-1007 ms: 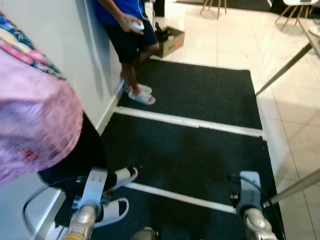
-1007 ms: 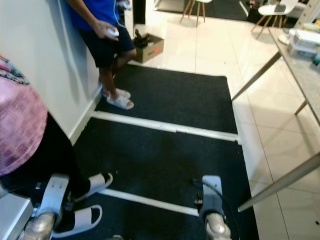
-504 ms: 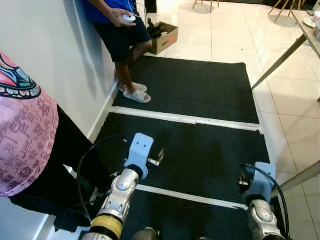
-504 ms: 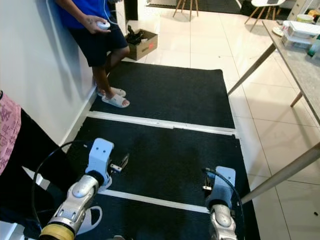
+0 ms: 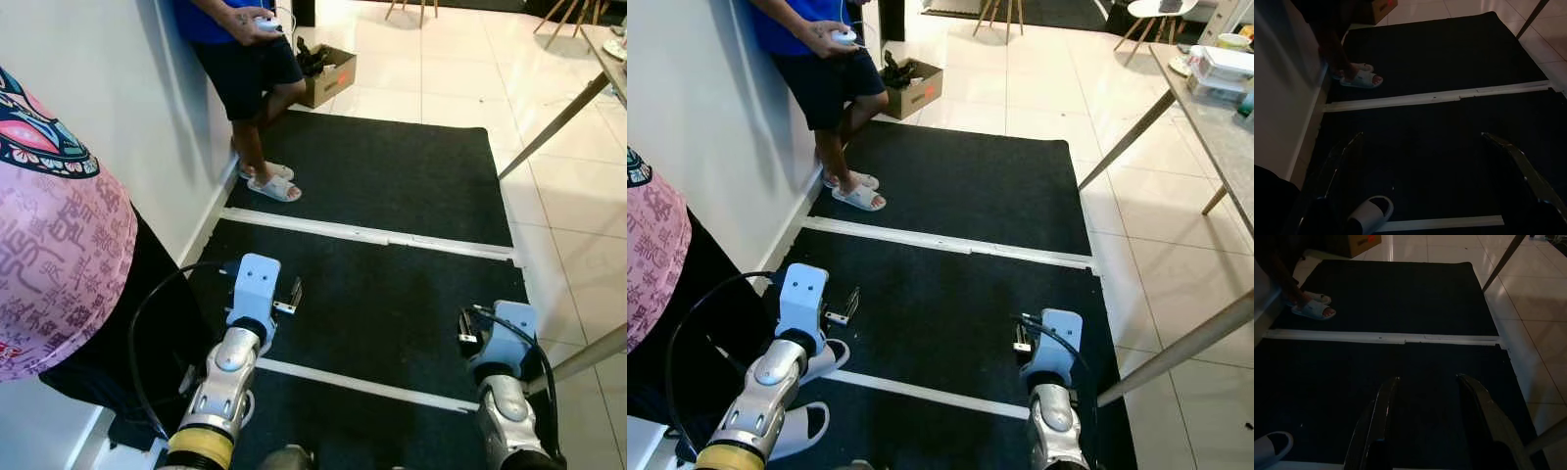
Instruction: Restocking fridge
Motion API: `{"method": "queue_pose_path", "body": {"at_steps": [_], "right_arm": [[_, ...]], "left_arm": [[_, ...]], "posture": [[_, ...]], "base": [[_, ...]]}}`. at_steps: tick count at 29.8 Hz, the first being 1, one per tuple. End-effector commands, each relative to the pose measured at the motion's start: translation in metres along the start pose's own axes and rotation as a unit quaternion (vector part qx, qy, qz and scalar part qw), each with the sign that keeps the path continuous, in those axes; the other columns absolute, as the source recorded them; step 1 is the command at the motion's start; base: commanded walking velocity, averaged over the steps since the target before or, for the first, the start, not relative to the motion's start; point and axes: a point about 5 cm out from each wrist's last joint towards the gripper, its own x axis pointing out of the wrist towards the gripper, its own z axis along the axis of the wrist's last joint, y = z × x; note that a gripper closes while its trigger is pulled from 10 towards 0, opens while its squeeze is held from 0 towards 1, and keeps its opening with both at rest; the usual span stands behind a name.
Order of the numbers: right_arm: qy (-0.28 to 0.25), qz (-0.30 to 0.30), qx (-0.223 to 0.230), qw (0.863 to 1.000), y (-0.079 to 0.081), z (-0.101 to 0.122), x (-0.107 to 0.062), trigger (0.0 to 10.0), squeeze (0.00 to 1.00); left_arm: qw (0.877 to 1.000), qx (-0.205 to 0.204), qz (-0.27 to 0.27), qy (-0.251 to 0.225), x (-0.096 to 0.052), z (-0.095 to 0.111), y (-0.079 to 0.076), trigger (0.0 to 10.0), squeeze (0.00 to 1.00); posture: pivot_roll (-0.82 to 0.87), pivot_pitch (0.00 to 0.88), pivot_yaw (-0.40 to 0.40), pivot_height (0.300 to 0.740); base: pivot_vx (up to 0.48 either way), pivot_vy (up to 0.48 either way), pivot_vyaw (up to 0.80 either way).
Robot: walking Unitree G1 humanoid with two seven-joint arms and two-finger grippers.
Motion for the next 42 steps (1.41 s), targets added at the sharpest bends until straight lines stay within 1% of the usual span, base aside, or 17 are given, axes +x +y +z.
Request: {"method": "queue_pose_path", "body": {"at_steps": [1, 5, 7, 14, 30, 35, 42], "right_arm": [[-0.011, 0.001, -0.001, 1.000, 0.000, 0.003, 0.000, 10.0, 0.00], [-0.012, 0.002, 0.000, 1.000, -0.001, 0.003, 0.000, 10.0, 0.00], [-0.010, 0.000, 0.004, 1.000, -0.004, 0.002, -0.001, 10.0, 0.00], [-0.006, -0.004, 0.004, 1.000, -0.005, 0.001, -0.001, 10.0, 0.00], [-0.001, -0.004, 0.001, 1.000, -0.005, 0.000, -0.001, 10.0, 0.00], [0.002, -0.005, 0.010, 1.000, -0.006, -0.001, -0.001, 10.0, 0.00], [0.006, -0.010, 0.015, 1.000, -0.008, -0.002, -0.001, 10.0, 0.00]], "left_arm": [[1.000, 0.008, 0.004, 0.009, 0.000, -0.006, 0.004, 10.0, 0.00], [1.000, 0.008, 0.007, 0.017, -0.001, -0.010, 0.004, 10.0, 0.00], [1.000, 0.007, 0.008, 0.026, -0.002, -0.014, 0.005, 10.0, 0.00], [0.999, 0.007, 0.008, 0.034, -0.002, -0.021, 0.006, 10.0, 0.00], [0.999, 0.008, 0.010, 0.042, -0.002, -0.033, 0.009, 10.0, 0.00], [0.999, 0.008, 0.010, 0.044, -0.002, -0.035, 0.010, 10.0, 0.00], [0.999, 0.008, 0.008, 0.043, -0.002, -0.036, 0.009, 10.0, 0.00]], "posture": [[-0.01, 0.079, -0.031, 0.740], [-0.01, 0.080, -0.030, 0.740], [-0.01, 0.081, -0.030, 0.740], [-0.01, 0.082, -0.025, 0.740], [-0.01, 0.083, -0.024, 0.740], [-0.01, 0.083, -0.025, 0.740], [-0.01, 0.083, -0.025, 0.740]], "base": [[0.420, 0.000, 0.00], [0.424, 0.000, 0.00], [0.424, 0.000, 0.00], [0.423, 0.000, 0.00], [0.421, 0.000, 0.00], [0.424, 0.000, 0.00], [0.422, 0.000, -0.67]]}}
